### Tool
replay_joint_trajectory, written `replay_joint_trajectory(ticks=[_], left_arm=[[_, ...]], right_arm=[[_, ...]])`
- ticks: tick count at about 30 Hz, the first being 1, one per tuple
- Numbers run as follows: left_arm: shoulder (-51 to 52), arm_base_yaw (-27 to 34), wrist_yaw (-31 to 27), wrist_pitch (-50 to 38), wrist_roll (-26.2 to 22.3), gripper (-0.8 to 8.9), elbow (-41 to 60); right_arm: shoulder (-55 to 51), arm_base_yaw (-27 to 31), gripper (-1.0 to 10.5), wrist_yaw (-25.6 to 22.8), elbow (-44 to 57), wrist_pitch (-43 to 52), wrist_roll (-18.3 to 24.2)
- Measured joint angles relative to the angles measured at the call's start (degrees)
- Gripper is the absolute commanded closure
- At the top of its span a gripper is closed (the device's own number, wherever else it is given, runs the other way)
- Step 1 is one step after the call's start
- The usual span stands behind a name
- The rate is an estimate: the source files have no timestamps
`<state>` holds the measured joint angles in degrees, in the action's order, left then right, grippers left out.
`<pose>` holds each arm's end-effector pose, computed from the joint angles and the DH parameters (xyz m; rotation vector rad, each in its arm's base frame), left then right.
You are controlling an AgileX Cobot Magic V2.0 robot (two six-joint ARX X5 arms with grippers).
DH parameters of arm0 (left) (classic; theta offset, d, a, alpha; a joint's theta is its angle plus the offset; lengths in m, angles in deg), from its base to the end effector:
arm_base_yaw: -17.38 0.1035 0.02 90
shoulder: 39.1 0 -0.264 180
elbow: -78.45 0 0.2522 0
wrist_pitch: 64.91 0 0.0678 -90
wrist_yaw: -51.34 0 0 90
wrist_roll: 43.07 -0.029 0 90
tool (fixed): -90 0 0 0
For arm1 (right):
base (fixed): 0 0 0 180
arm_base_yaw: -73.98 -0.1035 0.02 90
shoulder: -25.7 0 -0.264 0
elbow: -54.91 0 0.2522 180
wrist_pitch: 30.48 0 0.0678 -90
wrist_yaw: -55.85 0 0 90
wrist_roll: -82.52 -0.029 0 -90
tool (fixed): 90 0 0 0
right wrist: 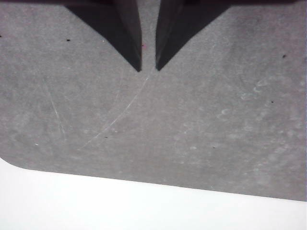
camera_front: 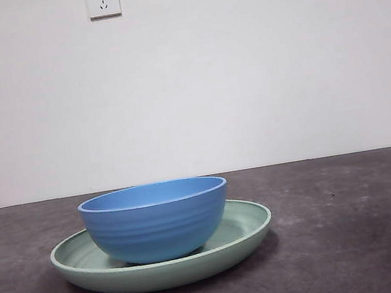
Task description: Pick up the blue bowl, put it on the green plate, put it on desk
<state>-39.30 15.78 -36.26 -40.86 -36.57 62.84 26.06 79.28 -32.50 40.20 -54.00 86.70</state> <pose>0.0947 -0.0039 0.1569 -0.1142 0.1546 -0.0611 0.0956 -0.0080 0.1522 -0.0631 0.1620 -0.0577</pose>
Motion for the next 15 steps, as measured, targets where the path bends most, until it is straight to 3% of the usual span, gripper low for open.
replay_joint_trajectory(ticks=[15], left_arm=[[0.0, 0.0, 0.0, 0.0, 0.0, 7.9, 0.0]], right_arm=[[0.0, -0.3, 9.0, -0.1, 0.0, 0.2, -1.5]])
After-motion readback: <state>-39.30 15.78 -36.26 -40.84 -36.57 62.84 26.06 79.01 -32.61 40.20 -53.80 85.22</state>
